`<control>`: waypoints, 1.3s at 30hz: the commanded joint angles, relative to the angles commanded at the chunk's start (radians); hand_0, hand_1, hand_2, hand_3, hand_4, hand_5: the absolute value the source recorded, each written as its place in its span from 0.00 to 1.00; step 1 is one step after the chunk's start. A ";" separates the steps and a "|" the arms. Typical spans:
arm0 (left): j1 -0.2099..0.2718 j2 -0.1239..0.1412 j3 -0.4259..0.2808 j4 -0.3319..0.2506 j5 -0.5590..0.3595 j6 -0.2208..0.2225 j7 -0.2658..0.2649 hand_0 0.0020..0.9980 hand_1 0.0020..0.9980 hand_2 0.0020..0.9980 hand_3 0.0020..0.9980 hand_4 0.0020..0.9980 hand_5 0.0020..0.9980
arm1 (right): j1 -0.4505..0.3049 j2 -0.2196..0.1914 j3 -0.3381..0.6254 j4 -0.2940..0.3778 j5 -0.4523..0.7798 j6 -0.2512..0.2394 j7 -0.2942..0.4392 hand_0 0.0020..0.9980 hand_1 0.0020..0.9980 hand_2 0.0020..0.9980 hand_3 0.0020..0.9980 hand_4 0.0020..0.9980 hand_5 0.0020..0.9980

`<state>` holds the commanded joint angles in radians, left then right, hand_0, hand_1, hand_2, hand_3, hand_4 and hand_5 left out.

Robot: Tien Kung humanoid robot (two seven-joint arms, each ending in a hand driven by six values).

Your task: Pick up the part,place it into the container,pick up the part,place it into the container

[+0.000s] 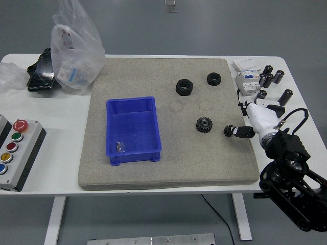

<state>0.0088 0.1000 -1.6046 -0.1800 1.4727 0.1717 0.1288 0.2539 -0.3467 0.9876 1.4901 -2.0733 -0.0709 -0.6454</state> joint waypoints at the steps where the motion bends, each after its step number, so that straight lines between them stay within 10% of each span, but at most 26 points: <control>1: 0.000 0.000 0.000 0.000 0.000 0.000 0.000 0.63 0.57 0.55 0.62 0.71 0.29 | 0.000 0.000 -0.001 -0.001 0.004 -0.001 0.000 0.31 0.62 0.73 0.79 0.78 0.27; 16: 0.000 0.000 0.003 0.000 -0.002 0.000 0.000 0.63 0.57 0.55 0.62 0.71 0.29 | 0.023 0.005 -0.063 -0.094 0.121 -0.072 0.007 0.29 0.56 0.70 0.75 0.79 0.29; 17: 0.000 0.000 0.003 0.000 -0.003 0.000 0.000 0.63 0.57 0.55 0.62 0.71 0.29 | 0.024 0.004 -0.067 -0.097 0.123 -0.076 0.007 0.27 0.51 0.55 0.68 0.55 0.21; 39: 0.001 -0.002 0.006 0.000 -0.005 -0.001 0.001 0.63 0.57 0.55 0.62 0.71 0.29 | 0.040 0.002 -0.146 -0.103 0.162 -0.176 0.055 0.26 0.48 0.39 0.54 0.57 0.09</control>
<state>0.0097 0.0985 -1.5983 -0.1800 1.4677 0.1708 0.1298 0.2940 -0.3451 0.8416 1.3872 -1.9118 -0.2472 -0.5900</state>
